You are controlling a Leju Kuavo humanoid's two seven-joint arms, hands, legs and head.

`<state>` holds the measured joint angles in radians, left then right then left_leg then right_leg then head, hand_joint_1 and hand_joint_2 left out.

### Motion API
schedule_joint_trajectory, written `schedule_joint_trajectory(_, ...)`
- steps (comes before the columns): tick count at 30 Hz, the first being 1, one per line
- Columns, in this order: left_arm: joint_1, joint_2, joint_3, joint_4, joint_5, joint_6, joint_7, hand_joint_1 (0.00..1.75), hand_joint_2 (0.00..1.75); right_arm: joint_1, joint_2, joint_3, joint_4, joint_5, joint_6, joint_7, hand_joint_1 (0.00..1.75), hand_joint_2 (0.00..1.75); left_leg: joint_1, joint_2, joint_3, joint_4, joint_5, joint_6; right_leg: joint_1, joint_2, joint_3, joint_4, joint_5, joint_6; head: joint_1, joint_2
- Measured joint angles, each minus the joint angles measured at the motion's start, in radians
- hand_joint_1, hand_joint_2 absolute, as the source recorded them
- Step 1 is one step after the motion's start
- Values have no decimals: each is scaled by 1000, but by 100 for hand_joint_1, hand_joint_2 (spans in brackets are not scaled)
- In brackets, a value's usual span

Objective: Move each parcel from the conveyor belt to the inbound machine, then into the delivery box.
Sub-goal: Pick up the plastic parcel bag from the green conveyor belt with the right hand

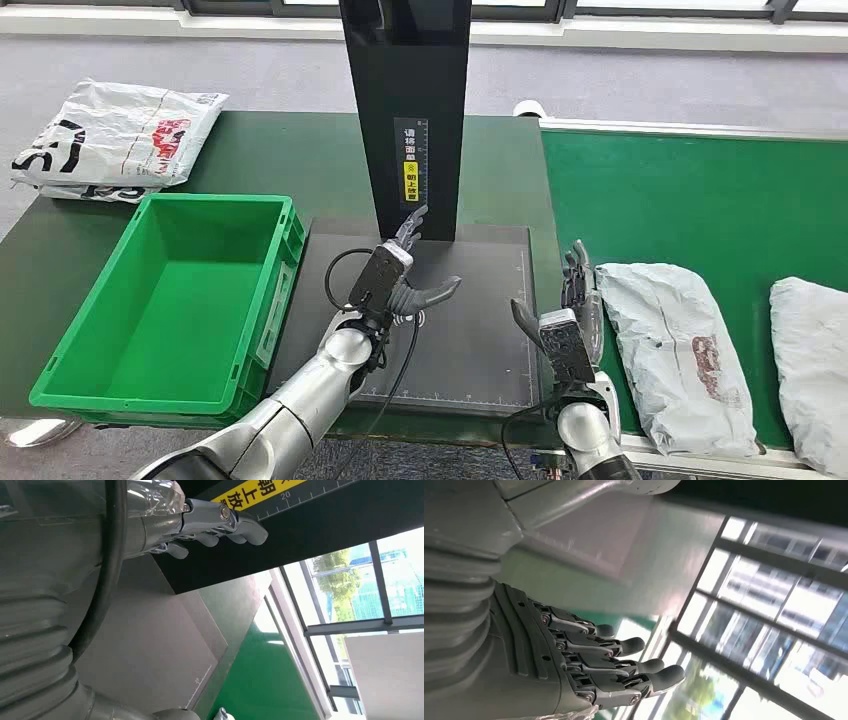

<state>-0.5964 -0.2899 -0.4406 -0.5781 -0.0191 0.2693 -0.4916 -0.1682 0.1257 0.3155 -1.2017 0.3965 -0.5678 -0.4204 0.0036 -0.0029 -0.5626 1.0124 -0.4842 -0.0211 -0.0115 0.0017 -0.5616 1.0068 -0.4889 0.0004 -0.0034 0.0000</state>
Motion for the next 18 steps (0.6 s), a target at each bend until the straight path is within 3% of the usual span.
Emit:
schedule_joint_trajectory(5, 2, 5, 0, -1, -13, 10, 10, 0, 175, 1, -8, -50, 8, 149, -113, 80, 0, 175, 0, 0, 0, 0, 0, 0, 0, 0, 0, 0, 0, 0, 0, 0)
schedule_joint_trajectory(8, 1, 4, 0, -1, -26, 13, 20, 0, 175, 1, -7, -116, 15, 330, -128, 137, 0, 175, 0, 0, 0, 0, 0, 0, -1, 0, 0, 0, 0, 0, 0, 0)
schedule_joint_trajectory(13, -16, -23, -1, 8, -44, -7, 56, 0, 175, 15, 55, -345, -6, 700, -132, 235, 0, 175, -1, -4, -1, 1, 0, 0, -1, -4, 0, 0, 0, 0, 0, 0)
schedule_joint_trajectory(18, -49, -54, -39, 22, 50, -15, 91, 0, 175, 68, 108, -549, -66, 827, -131, 328, 0, 175, -1, -4, -1, 1, 0, 1, -2, -4, -1, 0, 0, 0, 0, 0)
